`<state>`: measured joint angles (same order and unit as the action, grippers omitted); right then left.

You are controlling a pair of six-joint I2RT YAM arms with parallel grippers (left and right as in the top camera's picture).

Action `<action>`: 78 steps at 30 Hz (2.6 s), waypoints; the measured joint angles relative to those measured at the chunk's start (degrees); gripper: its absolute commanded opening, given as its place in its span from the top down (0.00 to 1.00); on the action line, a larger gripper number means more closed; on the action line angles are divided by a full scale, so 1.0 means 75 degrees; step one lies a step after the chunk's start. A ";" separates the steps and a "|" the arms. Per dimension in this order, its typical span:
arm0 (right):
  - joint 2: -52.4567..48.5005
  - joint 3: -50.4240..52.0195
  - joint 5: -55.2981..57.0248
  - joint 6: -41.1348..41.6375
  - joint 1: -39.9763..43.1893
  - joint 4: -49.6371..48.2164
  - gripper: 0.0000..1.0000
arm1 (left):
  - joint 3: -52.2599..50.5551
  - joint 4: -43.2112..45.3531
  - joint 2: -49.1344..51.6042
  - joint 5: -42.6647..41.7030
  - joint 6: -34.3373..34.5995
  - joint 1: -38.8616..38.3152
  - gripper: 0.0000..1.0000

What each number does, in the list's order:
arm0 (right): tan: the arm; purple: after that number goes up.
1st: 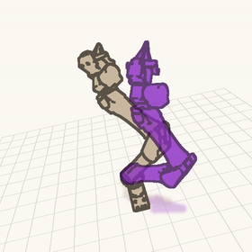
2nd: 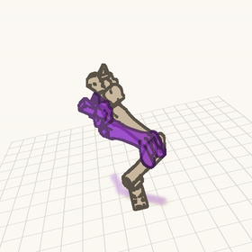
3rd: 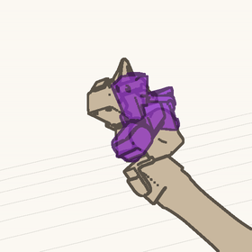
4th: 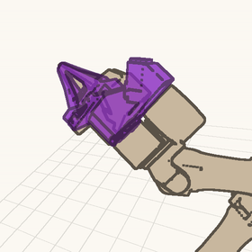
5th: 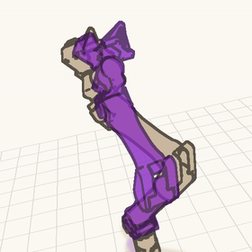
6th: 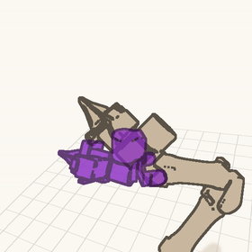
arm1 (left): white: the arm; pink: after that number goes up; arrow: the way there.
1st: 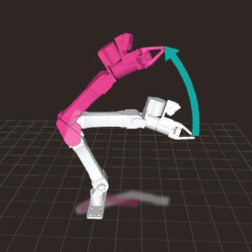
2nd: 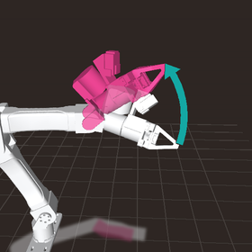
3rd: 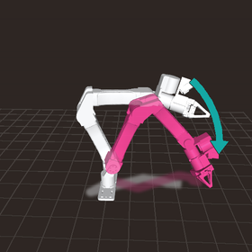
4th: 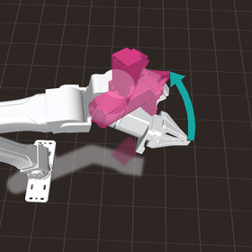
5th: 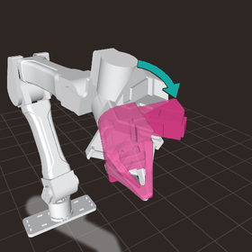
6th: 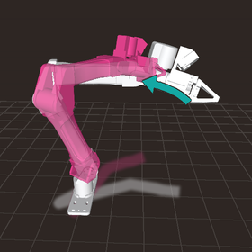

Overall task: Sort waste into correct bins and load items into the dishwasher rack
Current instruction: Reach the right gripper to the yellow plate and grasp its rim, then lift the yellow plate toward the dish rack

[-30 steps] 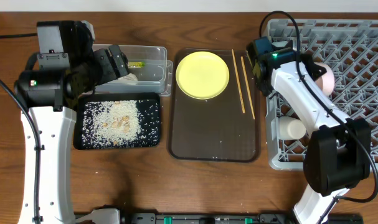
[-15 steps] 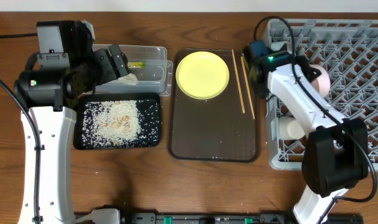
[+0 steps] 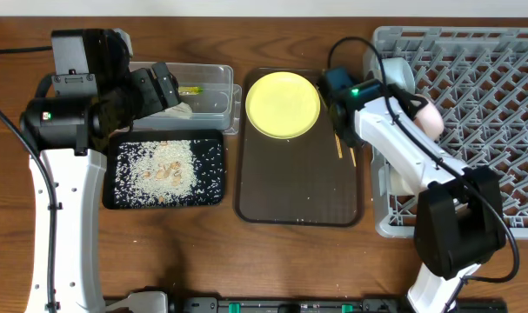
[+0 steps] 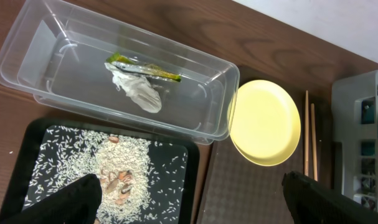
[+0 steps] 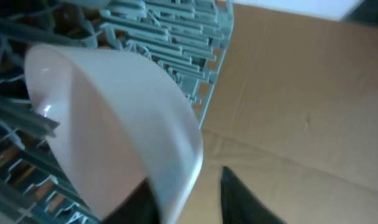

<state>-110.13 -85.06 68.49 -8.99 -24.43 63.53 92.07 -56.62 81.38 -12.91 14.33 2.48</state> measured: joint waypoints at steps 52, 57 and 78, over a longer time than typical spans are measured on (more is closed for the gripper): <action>-0.0143 0.0131 -0.9871 0.5353 0.0242 -0.3483 0.51 | 0.0003 0.0003 0.0000 0.0000 0.0000 0.0000 0.04; -0.0160 0.0554 -0.9017 0.6219 -0.0105 -0.3695 0.51 | 0.0003 0.0000 0.0000 0.0000 0.0000 0.0000 0.04; -0.1227 0.0373 -0.8851 0.7181 -0.0274 -0.3675 0.99 | 0.0003 0.0000 0.0000 0.0000 0.0000 0.0000 0.04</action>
<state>-119.33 -82.26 2.11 44.86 -26.48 35.97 92.09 -56.62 81.38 -12.91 14.33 2.48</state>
